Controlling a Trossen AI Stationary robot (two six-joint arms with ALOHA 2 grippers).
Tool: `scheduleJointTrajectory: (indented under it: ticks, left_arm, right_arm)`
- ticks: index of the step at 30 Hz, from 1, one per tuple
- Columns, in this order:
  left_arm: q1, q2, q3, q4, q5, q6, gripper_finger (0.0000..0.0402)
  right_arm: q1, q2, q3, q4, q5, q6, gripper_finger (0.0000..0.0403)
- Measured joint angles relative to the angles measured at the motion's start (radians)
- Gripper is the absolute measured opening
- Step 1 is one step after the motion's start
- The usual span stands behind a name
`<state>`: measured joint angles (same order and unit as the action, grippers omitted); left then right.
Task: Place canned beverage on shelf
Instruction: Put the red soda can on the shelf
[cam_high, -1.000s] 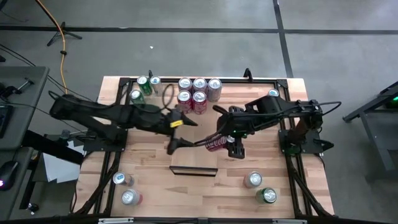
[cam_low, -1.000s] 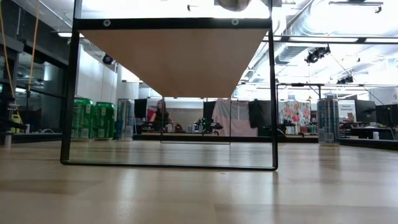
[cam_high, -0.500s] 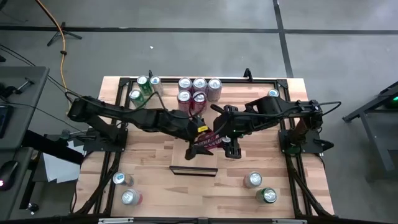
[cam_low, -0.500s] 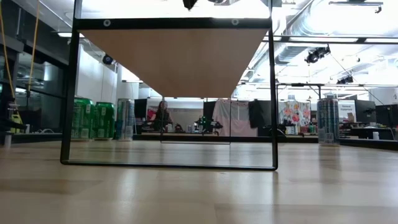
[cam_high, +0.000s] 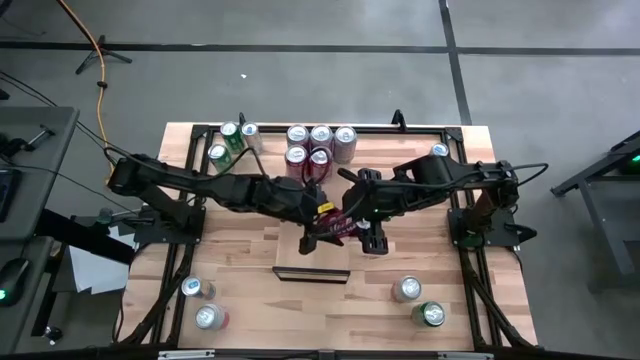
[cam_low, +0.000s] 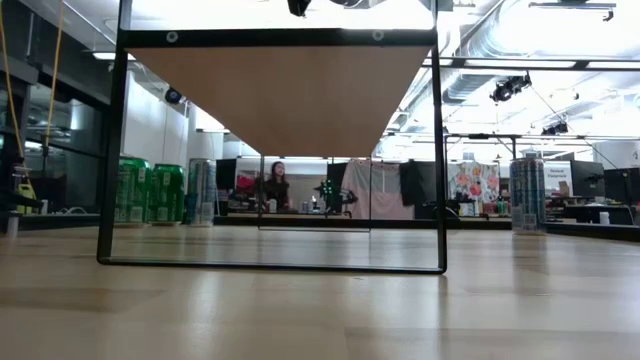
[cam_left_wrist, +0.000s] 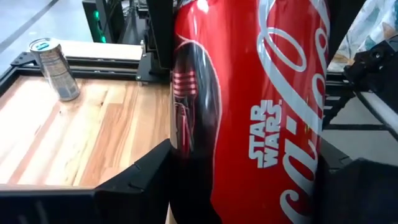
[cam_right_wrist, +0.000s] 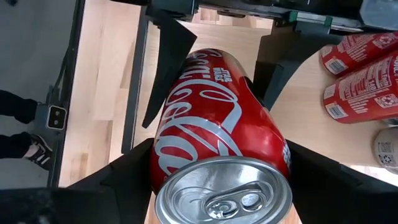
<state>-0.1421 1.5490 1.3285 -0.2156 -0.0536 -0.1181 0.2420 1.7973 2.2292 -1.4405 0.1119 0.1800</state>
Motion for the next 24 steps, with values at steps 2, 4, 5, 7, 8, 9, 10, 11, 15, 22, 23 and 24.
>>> scheduleJointTrajectory:
  ticks: [2,4,5,7,8,9,10,11,15,22,23,24]
  left_arm:
    - [0.000,-0.014,0.000,-0.026,-0.006,0.010,0.0193]
    - [0.000,-0.039,-0.004,-0.111,-0.042,0.026,0.0193]
    - [0.000,-0.051,-0.004,-0.141,-0.056,0.035,0.0193]
    - [-0.002,-0.084,-0.010,-0.218,-0.115,0.051,0.0193]
    - [-0.002,-0.109,-0.015,-0.247,-0.142,0.051,0.0193]
    - [-0.002,-0.136,-0.026,-0.255,-0.162,0.046,0.0193]
    - [-0.002,-0.165,-0.043,-0.254,-0.174,0.032,0.0193]
    - [-0.002,-0.194,-0.065,-0.245,-0.179,0.011,0.0193]
    - [-0.030,-0.310,-0.209,-0.103,-0.232,-0.057,0.0193]
    - [-0.082,-0.446,-0.493,0.384,-0.277,-0.116,0.0193]
    - [-0.085,-0.454,-0.523,0.443,-0.280,-0.116,0.0193]
    - [-0.088,-0.457,-0.545,0.501,-0.285,-0.116,0.0193]
  right_arm:
    - [0.000,0.001,0.000,-0.006,0.004,0.020,0.0320]
    - [-0.001,-0.005,0.000,-0.070,-0.002,0.066,0.0361]
    - [0.000,-0.013,0.000,-0.104,0.012,0.077,0.0376]
    - [0.009,-0.024,0.000,-0.132,0.056,0.093,0.0387]
    - [0.017,-0.039,-0.010,-0.121,0.074,0.095,0.0386]
    - [0.030,-0.058,-0.028,-0.114,0.093,0.106,0.0383]
    - [0.039,-0.082,-0.044,-0.108,0.118,0.117,0.0379]
    - [0.047,-0.113,-0.063,-0.096,0.149,0.135,0.0376]
    - [0.091,-0.227,-0.203,-0.081,0.250,0.273,0.0370]
    - [0.185,-0.459,-0.587,0.283,0.389,0.469,0.0370]
    - [0.190,-0.481,-0.642,0.359,0.414,0.475,0.0370]
    - [0.193,-0.504,-0.697,0.441,0.437,0.476,0.0371]
